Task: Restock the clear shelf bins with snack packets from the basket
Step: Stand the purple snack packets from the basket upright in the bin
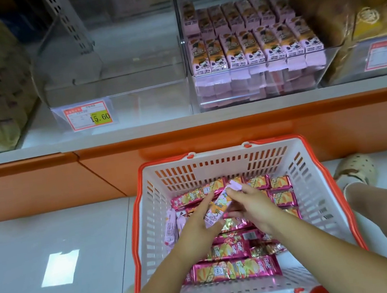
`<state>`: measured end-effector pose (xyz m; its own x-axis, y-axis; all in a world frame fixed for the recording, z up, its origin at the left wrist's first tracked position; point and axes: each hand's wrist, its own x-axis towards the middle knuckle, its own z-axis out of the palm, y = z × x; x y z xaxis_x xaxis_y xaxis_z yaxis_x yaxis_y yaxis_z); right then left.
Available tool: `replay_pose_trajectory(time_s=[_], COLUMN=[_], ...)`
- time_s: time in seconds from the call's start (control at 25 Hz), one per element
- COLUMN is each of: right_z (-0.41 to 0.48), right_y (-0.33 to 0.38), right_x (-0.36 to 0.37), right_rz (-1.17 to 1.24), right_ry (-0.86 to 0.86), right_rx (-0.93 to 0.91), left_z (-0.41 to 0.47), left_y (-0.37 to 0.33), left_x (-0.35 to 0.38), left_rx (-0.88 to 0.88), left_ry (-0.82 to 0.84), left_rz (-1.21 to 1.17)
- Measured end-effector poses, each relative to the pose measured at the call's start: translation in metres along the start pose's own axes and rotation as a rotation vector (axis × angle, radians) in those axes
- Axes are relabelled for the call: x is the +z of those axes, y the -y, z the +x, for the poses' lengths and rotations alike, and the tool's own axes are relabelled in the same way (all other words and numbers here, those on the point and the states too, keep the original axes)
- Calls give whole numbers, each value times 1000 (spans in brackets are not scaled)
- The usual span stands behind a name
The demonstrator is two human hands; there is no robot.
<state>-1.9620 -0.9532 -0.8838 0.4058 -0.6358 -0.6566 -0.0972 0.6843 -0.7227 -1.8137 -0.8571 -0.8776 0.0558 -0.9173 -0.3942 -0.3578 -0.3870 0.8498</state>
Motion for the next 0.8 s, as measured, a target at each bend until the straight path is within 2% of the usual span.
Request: replay_pose_trajectory(time_s=[0.24, 0.48, 0.8], right_z=[-22, -33, -44], right_y=[29, 35, 31], right_x=[-11, -22, -17], right_rz=[54, 69, 138], right_ry=[43, -17, 52], right_rx=[-95, -113, -158], left_z=[-9, -17, -22], left_y=[-19, -33, -48], left_x=[-7, -10, -4], left_rx=[-81, -69, -44], left_ry=[12, 12, -8], left_rz=[-195, -292, -334])
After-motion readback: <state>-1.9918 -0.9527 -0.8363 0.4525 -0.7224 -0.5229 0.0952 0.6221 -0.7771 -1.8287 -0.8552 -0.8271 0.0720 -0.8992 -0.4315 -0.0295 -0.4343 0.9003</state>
